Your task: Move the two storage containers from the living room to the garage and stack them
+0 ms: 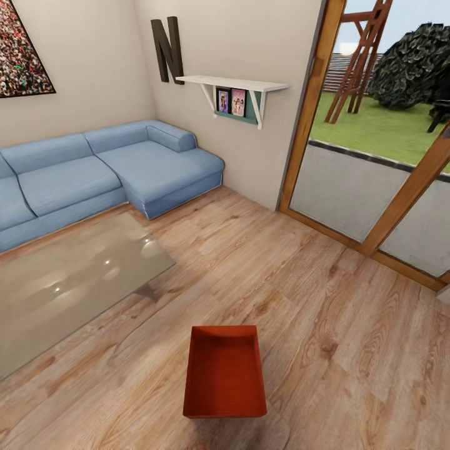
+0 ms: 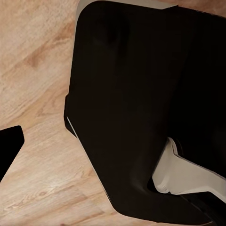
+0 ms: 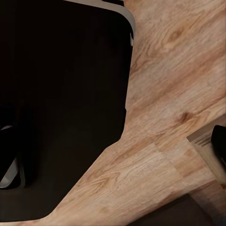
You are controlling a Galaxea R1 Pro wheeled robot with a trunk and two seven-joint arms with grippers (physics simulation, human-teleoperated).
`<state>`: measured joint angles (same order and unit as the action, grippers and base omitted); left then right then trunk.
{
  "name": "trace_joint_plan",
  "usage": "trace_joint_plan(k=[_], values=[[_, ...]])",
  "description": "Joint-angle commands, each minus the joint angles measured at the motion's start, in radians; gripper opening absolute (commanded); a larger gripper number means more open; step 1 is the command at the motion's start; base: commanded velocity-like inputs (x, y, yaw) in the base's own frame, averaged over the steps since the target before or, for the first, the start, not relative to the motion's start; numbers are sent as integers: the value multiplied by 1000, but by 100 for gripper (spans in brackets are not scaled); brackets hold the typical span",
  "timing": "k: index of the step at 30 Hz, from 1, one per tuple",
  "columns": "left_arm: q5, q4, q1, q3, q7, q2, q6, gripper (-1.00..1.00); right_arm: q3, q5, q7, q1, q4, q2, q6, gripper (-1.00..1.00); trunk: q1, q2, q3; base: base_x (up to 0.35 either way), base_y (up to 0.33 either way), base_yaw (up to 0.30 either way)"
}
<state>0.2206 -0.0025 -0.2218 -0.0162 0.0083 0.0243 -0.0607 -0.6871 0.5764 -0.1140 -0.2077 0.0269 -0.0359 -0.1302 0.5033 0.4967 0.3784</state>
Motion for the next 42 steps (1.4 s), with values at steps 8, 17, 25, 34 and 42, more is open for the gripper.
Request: trace_joint_plan(k=[8, 17, 25, 34, 42], values=[[7, 1, -1, -2, 1, 0, -4, 100, -8, 8, -1, -1, 3, -2, -4, 100, 0, 1, 1, 0, 0, 0], [1, -10, -1, 1, 3, -1, -1, 100, -12, 4, -9, -1, -6, 0, -7, 100, 0, 1, 1, 0, 0, 0], [-1, -229, -2, -1, 8, -35, 69, 100, -9, 5, -37, -1, -205, 30, 5, 100, 0, 1, 1, 0, 0, 0], [-4, -520, -5, 1, 13, -69, 250, 100, -5, 6, -76, -66, -291, 62, 138, 100, 0, 1, 1, 0, 0, 0], [-3, -601, -135, 1, 15, -66, 430, 100, -2, 8, -85, -345, -292, 55, 261, 100, 0, 1, 1, 0, 0, 0]])
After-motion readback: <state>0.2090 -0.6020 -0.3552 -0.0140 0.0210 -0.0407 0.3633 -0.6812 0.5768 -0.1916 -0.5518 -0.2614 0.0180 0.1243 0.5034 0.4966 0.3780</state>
